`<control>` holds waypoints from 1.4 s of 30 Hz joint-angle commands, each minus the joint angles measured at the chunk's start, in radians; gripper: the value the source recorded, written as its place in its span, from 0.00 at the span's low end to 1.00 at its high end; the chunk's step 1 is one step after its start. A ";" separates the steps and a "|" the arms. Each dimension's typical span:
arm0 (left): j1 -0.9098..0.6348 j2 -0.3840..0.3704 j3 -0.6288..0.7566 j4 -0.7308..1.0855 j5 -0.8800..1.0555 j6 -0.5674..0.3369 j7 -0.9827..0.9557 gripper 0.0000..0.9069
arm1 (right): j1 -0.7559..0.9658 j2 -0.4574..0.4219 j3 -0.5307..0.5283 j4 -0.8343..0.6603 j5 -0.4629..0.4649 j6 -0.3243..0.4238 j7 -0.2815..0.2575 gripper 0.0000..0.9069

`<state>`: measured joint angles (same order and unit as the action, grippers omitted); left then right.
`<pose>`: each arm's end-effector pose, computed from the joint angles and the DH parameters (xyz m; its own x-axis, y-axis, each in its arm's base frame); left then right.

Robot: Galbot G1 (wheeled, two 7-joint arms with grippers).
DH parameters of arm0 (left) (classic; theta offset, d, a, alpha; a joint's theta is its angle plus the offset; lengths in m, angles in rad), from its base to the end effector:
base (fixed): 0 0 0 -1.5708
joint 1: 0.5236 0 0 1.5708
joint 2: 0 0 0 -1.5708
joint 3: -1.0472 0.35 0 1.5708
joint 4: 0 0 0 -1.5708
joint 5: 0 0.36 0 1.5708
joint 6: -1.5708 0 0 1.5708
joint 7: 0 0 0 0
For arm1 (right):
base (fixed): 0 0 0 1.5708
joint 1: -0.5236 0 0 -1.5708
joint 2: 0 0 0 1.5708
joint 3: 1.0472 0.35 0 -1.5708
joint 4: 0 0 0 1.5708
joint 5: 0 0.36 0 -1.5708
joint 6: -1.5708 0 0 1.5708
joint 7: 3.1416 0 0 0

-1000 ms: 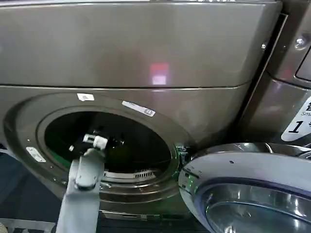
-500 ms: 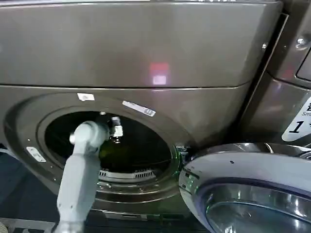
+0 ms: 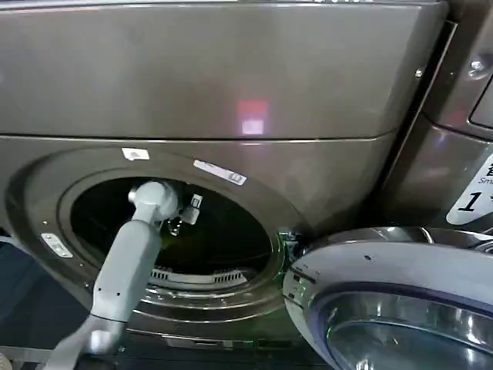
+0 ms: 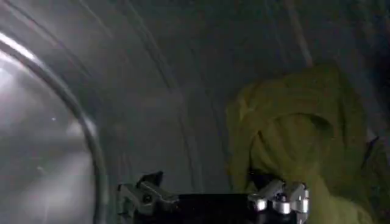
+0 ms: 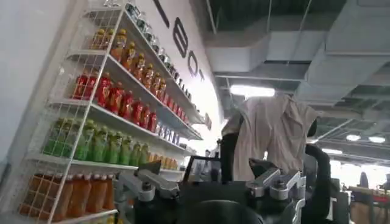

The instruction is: Grasp the clothes from the dryer.

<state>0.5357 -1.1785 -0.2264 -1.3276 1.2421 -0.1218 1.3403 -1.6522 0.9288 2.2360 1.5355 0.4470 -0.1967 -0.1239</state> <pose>0.5080 0.0724 -0.2225 -0.3996 -0.0585 0.9148 0.8785 -0.3096 0.3639 -0.0857 -0.5024 -0.0346 -0.3115 0.8831 -0.3509 0.9465 0.2557 -0.1967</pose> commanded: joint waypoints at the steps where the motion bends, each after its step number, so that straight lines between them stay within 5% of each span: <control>1: 0.011 0.010 0.016 0.063 -0.128 0.039 0.008 0.87 | 0.001 0.000 -0.001 0.000 0.000 -0.001 0.000 1.00; 2: 0.005 0.011 0.024 0.075 -0.178 0.044 0.008 0.00 | 0.001 0.002 -0.002 0.000 0.000 0.000 0.000 1.00; 27: 0.003 0.032 0.000 0.002 -0.479 0.108 -0.012 0.00 | 0.006 0.009 -0.029 0.003 0.018 0.005 -0.006 1.00; 34: -0.085 -0.065 -0.079 0.020 -0.550 0.168 -0.498 0.00 | 0.019 0.016 -0.047 0.038 0.066 -0.022 -0.005 1.00; 42: -0.070 -0.173 -0.130 -0.042 -0.742 0.441 -0.911 0.00 | 0.025 0.033 -0.064 0.056 0.071 -0.016 -0.010 1.00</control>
<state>0.4828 -1.2479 -0.3074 -1.3351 0.6685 0.1001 0.9124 -1.6283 0.9572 2.1783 1.5816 0.5029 -0.2099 -0.1300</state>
